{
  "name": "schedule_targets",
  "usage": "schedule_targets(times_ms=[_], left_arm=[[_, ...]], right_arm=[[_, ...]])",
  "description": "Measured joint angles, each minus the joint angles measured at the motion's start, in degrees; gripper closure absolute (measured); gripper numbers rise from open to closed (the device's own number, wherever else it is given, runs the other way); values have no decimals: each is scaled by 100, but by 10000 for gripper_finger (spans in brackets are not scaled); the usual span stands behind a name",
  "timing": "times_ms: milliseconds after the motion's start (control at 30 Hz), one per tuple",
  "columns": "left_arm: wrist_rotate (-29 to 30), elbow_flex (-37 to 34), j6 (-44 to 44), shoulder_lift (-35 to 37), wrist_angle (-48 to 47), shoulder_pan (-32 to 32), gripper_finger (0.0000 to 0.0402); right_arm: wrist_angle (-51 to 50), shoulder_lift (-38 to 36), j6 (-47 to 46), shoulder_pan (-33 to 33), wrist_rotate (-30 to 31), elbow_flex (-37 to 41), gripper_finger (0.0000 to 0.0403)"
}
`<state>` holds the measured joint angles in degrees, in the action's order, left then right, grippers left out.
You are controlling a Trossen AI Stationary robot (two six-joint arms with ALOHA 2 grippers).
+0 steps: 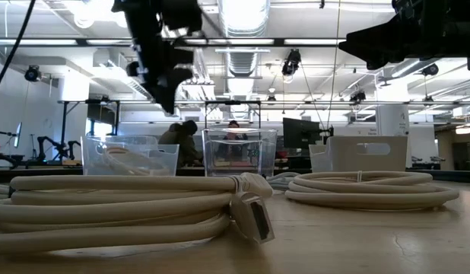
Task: Pick & Place USB Port
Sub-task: Put the brown USB cable into the white transparent bin
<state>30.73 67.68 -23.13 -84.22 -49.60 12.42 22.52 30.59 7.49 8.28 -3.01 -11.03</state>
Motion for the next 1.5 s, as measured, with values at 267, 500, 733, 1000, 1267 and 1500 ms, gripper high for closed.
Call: schedule_targets(times_ms=[267, 500, 733, 1000, 1267, 1500], left_arm=[[-1257, -68, 991, 2, 1918, -967, 293], [-1962, -456, 1445, 2, 2770, -1797, 293], [-2117, -1040, 798, -46, 3466, -2386, 293], [-2622, -1371, 559, -500, 4358, -2691, 293], [-3032, -1370, 394, -1024, 4603, -2730, 293], [-3531, -1370, 492, -1436, 4660, -2730, 278]], right_arm=[[-94, 0, 2, 2, 0, 0, 202], [-155, 0, 1, 2, 0, 0, 202], [-153, 0, 2, 0, 1, 0, 202], [-153, 6, 0, -1, 0, 0, 202], [-166, 177, 4, 2, 0, 0, 202], [-103, 342, 22, 2, 2, 0, 202]])
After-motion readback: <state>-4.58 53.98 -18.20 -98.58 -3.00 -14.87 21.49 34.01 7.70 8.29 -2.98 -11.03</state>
